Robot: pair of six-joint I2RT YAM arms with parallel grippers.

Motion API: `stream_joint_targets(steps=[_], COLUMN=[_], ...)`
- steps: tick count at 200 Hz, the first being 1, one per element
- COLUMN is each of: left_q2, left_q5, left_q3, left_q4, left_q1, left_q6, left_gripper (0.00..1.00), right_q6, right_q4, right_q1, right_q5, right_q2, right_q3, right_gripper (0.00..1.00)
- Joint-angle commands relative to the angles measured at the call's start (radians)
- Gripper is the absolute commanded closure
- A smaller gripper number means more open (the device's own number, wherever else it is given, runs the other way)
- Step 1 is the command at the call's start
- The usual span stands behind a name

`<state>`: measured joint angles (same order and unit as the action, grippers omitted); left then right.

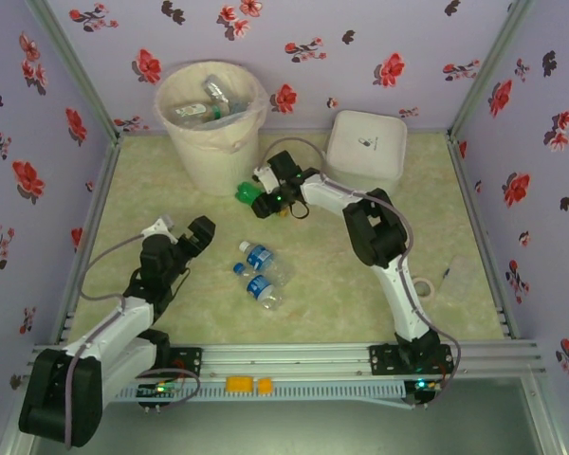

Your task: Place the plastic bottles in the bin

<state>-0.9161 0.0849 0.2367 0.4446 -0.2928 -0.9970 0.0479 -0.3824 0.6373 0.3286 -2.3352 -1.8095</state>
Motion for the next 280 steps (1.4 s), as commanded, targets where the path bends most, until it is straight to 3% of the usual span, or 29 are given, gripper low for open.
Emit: stream_joint_targets(steps=[1,28,71,142,217,280], left_q2=[0.024,0.028,-0.057,-0.342,-0.508,-0.510], left_q5=[-0.038,-0.148,-0.338,-0.362,-0.323,-0.321], left_q3=[0.052,0.089,0.124,0.302,0.389,0.403], left_q4=[-0.002,-0.009,0.068,0.305,0.403,0.406], left_q1=[-0.040,-0.138,-0.306,-0.512,-0.545,-0.546], left_q6=[-0.022,-0.047,-0.111,-0.127,-0.123,-0.079], left_gripper=[0.00,0.00,0.00,0.00,0.02,0.20], right_q6=[-0.056,-0.157,-0.169,-0.306,-0.352,-0.349], right_q4=[0.058,0.247,0.333,0.507,0.593,0.593], right_q1=[-0.012,-0.038,-0.047,-0.042,0.003,0.040], right_q5=[0.085,0.163,0.086,0.085,0.150,0.164], right_q2=[0.123,0.282,0.550,0.862,0.907,0.911], right_q3=[0.068,0.283,0.548,0.880,0.955,0.955], right_gripper=[0.48,0.51,0.51,0.50,0.51,0.51])
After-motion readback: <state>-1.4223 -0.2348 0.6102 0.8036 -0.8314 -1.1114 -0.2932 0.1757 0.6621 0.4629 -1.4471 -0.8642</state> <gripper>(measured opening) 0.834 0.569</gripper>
